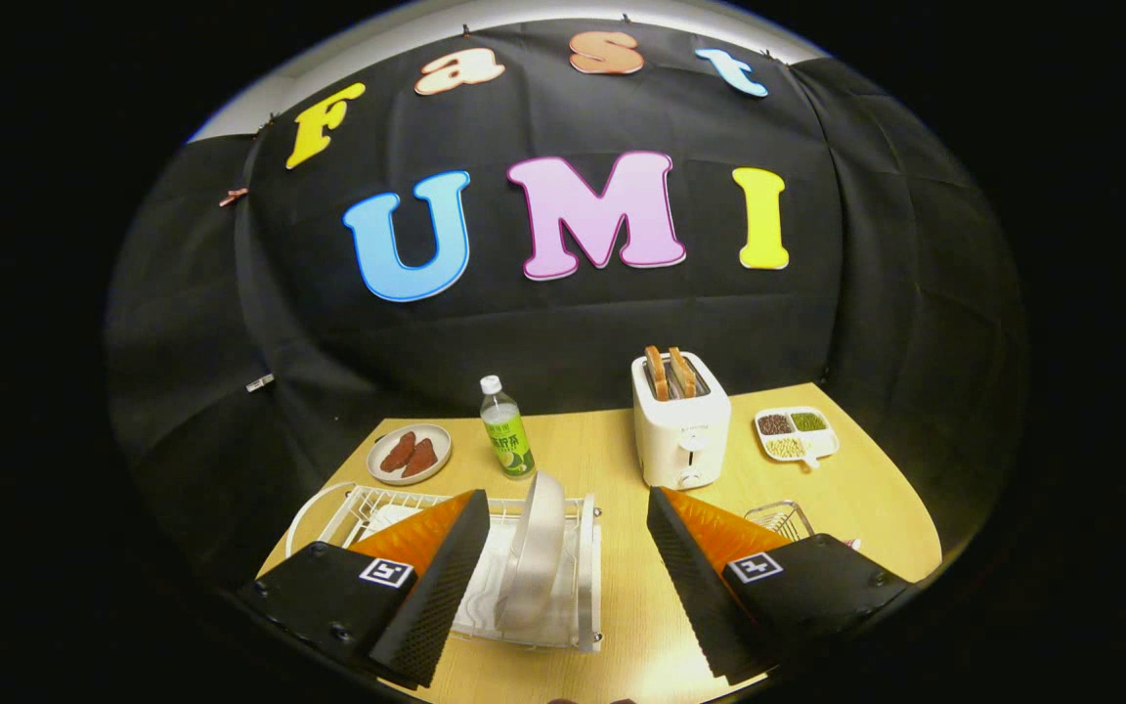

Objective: Take the plate from the dish rack, then take the spoon from the basket and place it into the plate.

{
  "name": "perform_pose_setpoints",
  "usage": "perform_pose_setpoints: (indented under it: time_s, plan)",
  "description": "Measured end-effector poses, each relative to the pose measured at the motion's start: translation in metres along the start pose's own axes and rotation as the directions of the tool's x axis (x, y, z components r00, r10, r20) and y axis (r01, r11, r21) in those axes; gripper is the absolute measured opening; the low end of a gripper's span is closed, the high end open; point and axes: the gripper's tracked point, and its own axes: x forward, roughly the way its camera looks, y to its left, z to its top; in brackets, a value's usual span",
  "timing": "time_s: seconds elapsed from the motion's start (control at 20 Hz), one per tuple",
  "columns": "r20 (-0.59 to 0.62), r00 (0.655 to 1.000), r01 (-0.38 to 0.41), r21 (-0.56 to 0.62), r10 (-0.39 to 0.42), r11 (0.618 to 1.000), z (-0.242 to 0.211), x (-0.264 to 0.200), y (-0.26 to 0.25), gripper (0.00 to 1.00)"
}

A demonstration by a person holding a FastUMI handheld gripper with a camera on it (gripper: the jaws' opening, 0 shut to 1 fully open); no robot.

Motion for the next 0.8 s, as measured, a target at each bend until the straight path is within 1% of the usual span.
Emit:
perform_pose_setpoints:
  time_s: [0.15,0.3,0.45,0.5,0.55,0.6,0.65,0.7,0.75,0.8]
  plan:
    - [-0.072,0.997,0.023,0.029,-0.02,0.999,-0.013,0.025,0.004,0.99]
    - [-0.152,0.988,0.003,0.061,0.007,0.998,-0.026,0.046,0.015,0.99]
    - [-0.254,0.967,0.024,0.094,0.001,0.995,-0.048,0.062,0.019,0.99]
    - [-0.279,0.96,0.028,0.099,0.001,0.995,-0.053,0.067,0.02,0.96]
    - [-0.297,0.955,0.028,0.1,0.003,0.995,-0.057,0.07,0.021,0.91]
    - [-0.316,0.949,0.033,0.096,-0.001,0.995,-0.062,0.074,0.022,0.8]
    - [-0.337,0.942,0.037,0.095,-0.003,0.995,-0.067,0.076,0.023,0.76]
    - [-0.36,0.933,0.037,0.099,0.001,0.994,-0.072,0.077,0.025,0.7]
    - [-0.379,0.925,0.042,0.102,0.0,0.994,-0.077,0.078,0.027,0.66]
    - [-0.392,0.92,0.042,0.112,0.006,0.993,-0.079,0.078,0.029,0.49]
